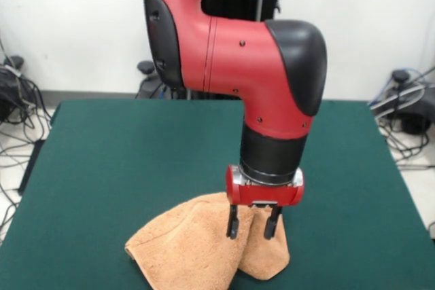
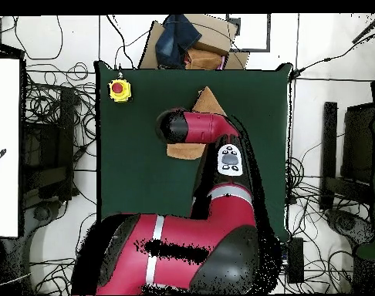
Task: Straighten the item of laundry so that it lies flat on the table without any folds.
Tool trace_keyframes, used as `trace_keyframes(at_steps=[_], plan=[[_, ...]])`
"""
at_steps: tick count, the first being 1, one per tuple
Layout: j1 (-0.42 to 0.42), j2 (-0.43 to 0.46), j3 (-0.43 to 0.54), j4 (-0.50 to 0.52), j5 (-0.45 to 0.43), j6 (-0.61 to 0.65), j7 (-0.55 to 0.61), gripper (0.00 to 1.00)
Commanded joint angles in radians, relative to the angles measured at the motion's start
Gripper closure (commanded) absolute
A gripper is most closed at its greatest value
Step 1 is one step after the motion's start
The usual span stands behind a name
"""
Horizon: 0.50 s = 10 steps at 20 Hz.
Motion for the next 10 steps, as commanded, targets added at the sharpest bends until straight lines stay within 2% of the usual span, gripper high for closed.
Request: trace_keyframes(at_steps=[1, 10], plan=[[0.013, 0.048, -0.006, -0.008, -0.07, 0.003, 0.058, 0.0], [0.012, 0.058, -0.029, -0.04, -0.112, 0.029, 0.041, 0.0]])
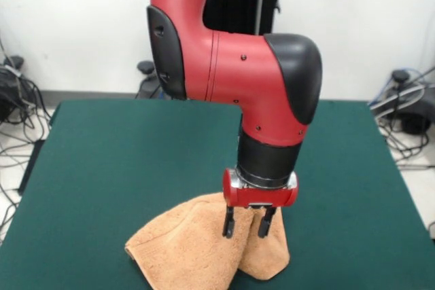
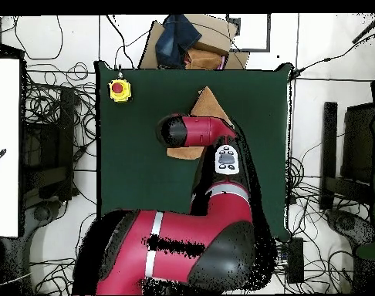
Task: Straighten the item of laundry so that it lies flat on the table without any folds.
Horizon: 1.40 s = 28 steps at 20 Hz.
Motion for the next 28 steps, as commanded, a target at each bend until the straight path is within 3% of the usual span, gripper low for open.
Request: trace_keyframes(at_steps=[1, 12, 17, 21, 28], plan=[[0.006, 0.024, -0.022, -0.03, -0.067, 0.038, 0.04, 0.0], [-0.002, 0.03, -0.033, -0.035, -0.062, 0.035, 0.09, 0.0], [0.0, 0.034, -0.021, -0.032, -0.089, 0.037, 0.047, 0.0], [-0.008, 0.065, -0.014, 0.0, -0.081, -0.078, 0.113, 0.0], [0.009, 0.116, -0.051, -0.026, -0.077, -0.103, 0.134, 0.0]])
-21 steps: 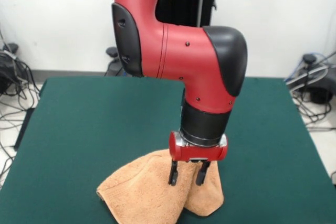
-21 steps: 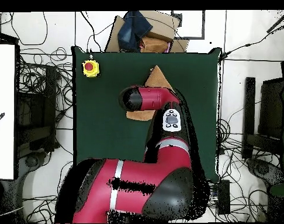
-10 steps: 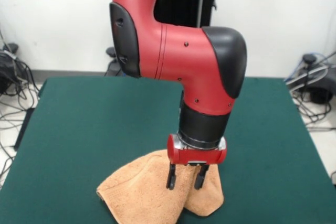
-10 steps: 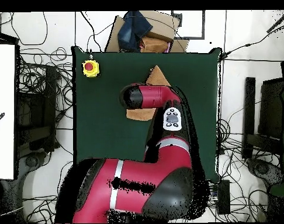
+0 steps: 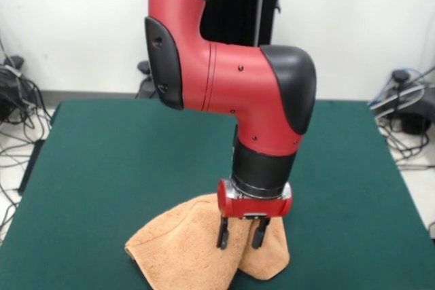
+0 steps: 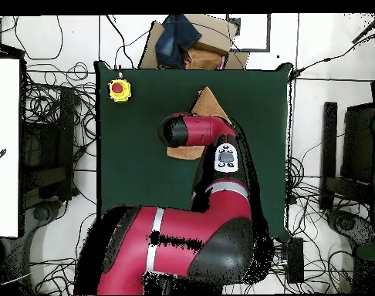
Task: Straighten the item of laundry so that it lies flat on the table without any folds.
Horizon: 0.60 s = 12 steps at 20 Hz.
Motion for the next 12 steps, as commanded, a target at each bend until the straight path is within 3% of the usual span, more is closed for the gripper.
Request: trace_keyframes(at_steps=[1, 9, 10, 12], plan=[[0.007, 0.074, -0.041, 0.015, -0.047, -0.06, 0.136, 0.0], [0.006, 0.077, -0.045, 0.017, -0.049, -0.058, 0.108, 0.0], [0.006, 0.076, -0.046, 0.021, -0.05, -0.062, 0.105, 1.0], [0.005, 0.074, -0.046, 0.026, -0.047, -0.063, 0.109, 1.0]])
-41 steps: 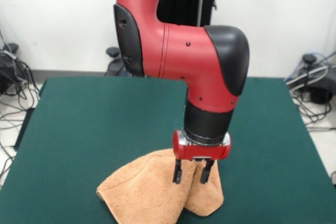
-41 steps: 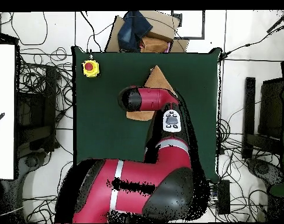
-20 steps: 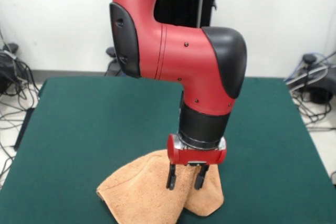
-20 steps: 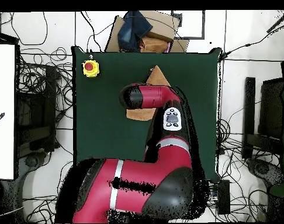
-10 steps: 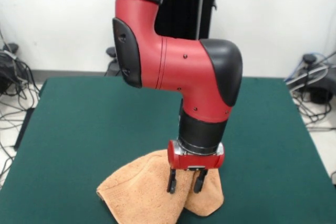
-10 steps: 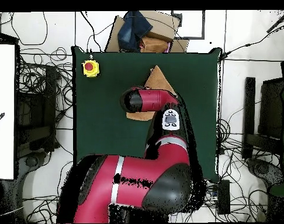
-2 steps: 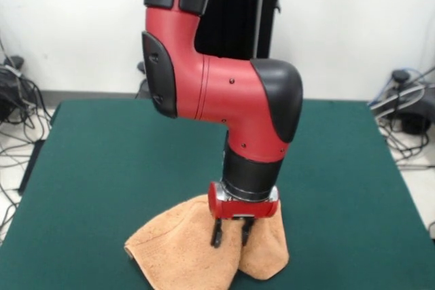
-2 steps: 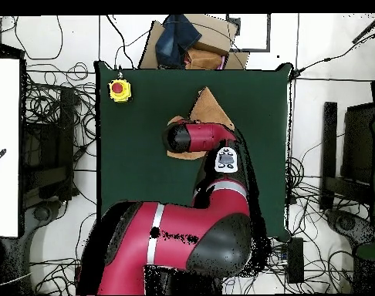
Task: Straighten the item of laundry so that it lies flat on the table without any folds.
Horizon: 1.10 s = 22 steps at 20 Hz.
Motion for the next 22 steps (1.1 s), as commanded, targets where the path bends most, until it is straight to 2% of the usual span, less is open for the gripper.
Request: trace_keyframes(at_steps=[1, 13, 18, 22], plan=[[0.003, 0.023, -0.012, 0.028, -0.046, -0.032, 0.112, 1.0], [-0.003, 0.009, -0.004, 0.046, -0.036, -0.024, 0.109, 1.0], [-0.037, -0.096, 0.062, 0.094, 0.01, 0.181, 0.032, 1.0], [-0.063, -0.128, 0.102, 0.078, 0.051, 0.348, -0.006, 1.0]])
